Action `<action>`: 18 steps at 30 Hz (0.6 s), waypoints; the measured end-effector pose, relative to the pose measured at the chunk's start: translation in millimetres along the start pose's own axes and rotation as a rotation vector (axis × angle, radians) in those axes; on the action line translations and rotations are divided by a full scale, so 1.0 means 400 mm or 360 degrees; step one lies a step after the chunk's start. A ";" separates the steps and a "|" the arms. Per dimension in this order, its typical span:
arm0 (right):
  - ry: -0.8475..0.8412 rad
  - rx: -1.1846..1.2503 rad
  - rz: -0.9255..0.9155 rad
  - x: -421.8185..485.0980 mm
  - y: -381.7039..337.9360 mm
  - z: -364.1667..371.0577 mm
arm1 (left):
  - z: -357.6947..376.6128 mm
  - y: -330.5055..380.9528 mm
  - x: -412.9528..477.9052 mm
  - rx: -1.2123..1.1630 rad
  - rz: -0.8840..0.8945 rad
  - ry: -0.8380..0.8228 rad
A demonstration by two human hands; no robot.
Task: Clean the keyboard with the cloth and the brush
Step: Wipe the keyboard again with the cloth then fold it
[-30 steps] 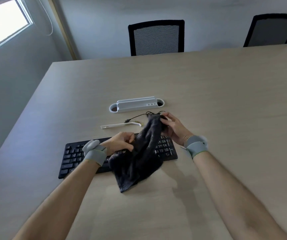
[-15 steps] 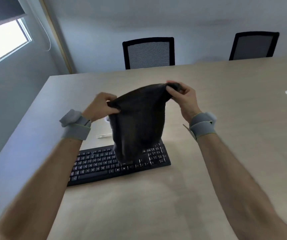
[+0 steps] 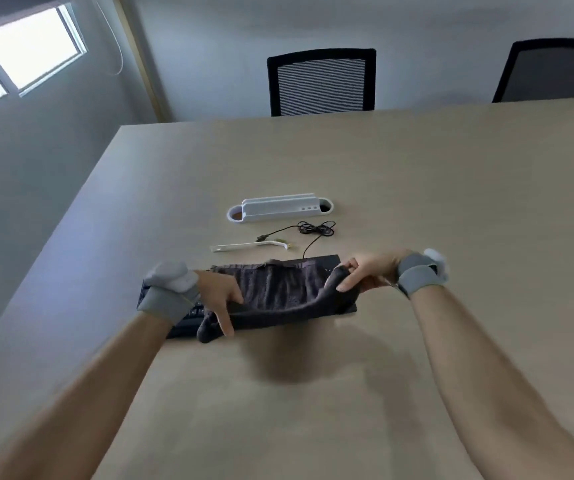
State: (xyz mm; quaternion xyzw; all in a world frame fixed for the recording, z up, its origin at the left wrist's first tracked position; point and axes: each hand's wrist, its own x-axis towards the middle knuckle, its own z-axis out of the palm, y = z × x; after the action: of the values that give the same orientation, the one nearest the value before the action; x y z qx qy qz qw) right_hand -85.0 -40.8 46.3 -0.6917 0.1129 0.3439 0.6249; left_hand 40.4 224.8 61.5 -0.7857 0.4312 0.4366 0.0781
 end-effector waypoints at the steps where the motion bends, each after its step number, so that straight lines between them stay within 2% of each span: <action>1: -0.0001 -0.0033 0.0074 0.010 0.014 0.004 | 0.022 0.001 0.009 -0.0009 -0.0054 -0.0088; 4: 0.0124 -0.0017 0.0113 0.031 0.036 0.007 | 0.053 -0.020 0.014 -0.0024 -0.0155 -0.0267; 6: 0.0246 0.0039 0.0052 0.032 0.032 0.012 | 0.047 -0.045 0.006 -0.0093 -0.0192 -0.0226; 11: 0.0712 0.0190 -0.0113 0.061 0.026 0.015 | 0.005 -0.118 0.013 -0.0257 -0.0233 0.0390; 15: 0.1048 -0.0031 -0.0160 0.112 0.038 0.010 | -0.014 -0.144 0.076 -0.0259 -0.0152 0.0870; 18: 0.1172 -0.0162 -0.0090 0.152 0.054 0.004 | -0.024 -0.149 0.125 -0.0259 -0.0147 0.1086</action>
State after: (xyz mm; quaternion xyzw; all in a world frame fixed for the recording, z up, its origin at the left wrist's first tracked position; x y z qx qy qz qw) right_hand -53.2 -26.6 -8.1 -0.8020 0.2938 0.0597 0.5166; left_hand 103.2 226.4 14.6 -0.9087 0.3602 0.1779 -0.1136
